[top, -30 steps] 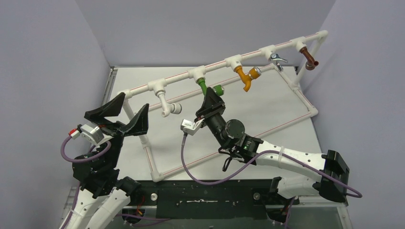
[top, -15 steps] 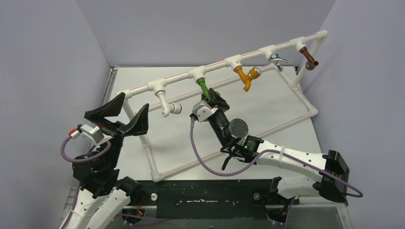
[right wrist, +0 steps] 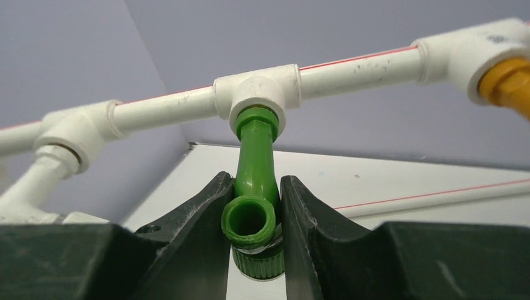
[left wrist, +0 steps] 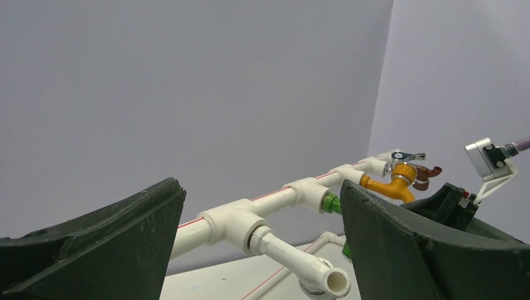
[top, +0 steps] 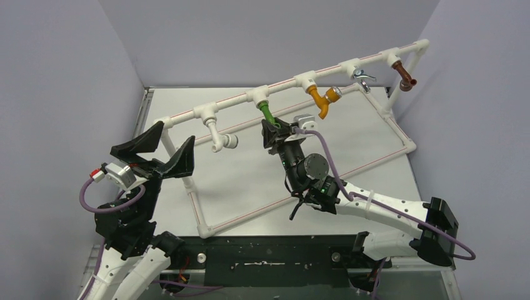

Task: Install the water faucets

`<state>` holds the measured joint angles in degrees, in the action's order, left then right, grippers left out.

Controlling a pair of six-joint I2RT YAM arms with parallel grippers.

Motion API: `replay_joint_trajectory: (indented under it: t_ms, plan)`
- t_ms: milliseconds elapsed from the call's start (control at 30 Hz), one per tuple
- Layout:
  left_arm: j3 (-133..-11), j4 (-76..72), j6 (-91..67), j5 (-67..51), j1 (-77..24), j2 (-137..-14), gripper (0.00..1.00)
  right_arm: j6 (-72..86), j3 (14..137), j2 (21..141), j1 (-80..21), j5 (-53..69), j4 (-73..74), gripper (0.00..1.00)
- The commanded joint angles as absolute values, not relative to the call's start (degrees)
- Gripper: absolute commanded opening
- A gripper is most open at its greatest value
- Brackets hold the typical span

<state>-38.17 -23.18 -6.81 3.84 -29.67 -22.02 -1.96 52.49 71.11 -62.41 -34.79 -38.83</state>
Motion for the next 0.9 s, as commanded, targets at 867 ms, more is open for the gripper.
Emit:
replay_joint_trajectory:
  t_ms: [867]
  plan:
    - [-38.84, -24.36, -6.24, 3.69, -30.06, -22.29, 0.94, 80.3, 57.05, 66.09, -55.47, -44.68, -25.66, 0.0]
